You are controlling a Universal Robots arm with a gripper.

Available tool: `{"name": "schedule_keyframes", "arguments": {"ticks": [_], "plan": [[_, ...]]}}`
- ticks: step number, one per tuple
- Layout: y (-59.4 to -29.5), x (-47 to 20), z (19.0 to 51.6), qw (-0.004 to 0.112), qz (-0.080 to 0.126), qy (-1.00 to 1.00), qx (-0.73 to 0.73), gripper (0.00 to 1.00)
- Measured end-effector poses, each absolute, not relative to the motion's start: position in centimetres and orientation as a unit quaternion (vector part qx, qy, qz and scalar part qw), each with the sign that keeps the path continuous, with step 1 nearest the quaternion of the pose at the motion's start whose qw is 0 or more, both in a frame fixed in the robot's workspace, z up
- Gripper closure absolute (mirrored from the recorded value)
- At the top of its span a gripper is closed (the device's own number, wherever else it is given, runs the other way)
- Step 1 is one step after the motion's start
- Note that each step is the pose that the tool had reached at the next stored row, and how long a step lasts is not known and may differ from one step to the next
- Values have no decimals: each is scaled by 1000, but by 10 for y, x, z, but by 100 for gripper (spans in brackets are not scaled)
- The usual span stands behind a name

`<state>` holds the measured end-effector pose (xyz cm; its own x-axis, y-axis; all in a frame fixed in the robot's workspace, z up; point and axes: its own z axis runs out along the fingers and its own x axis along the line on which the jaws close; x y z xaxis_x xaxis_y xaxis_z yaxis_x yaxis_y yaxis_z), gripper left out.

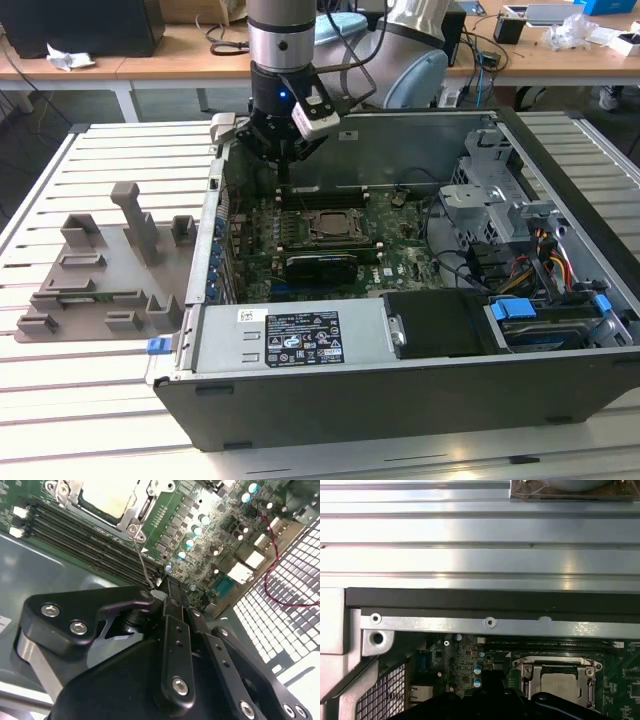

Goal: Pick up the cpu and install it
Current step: 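Install the first cpu locking lever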

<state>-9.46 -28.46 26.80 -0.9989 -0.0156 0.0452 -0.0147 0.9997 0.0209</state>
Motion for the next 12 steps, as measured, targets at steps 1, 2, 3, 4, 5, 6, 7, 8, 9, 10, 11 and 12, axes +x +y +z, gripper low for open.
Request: {"name": "schedule_keyframes", "arguments": {"ticks": [1, 2, 3, 4, 5, 6, 7, 8, 9, 10, 11, 12], "plan": [[-285, -94, 267, 23, -10, -1000, 8, 89], [-285, -92, 267, 23, -10, -1000, 8, 89], [-285, -88, 266, 23, -10, -1000, 8, 89], [-285, -85, 266, 23, -10, -1000, 8, 89], [-285, -82, 266, 23, -10, -1000, 8, 89], [-285, -79, 266, 23, -10, -1000, 8, 89], [-285, -76, 266, 23, -10, -1000, 8, 89], [-285, -72, 266, 24, -10, -1000, 8, 89], [-284, -69, 265, 24, -10, -1000, 8, 89], [-284, -64, 265, 25, -11, -1000, 8, 89], [-284, -62, 264, 25, -11, -1000, 8, 89], [-284, -61, 263, 25, -11, -1000, 8, 89]]}}
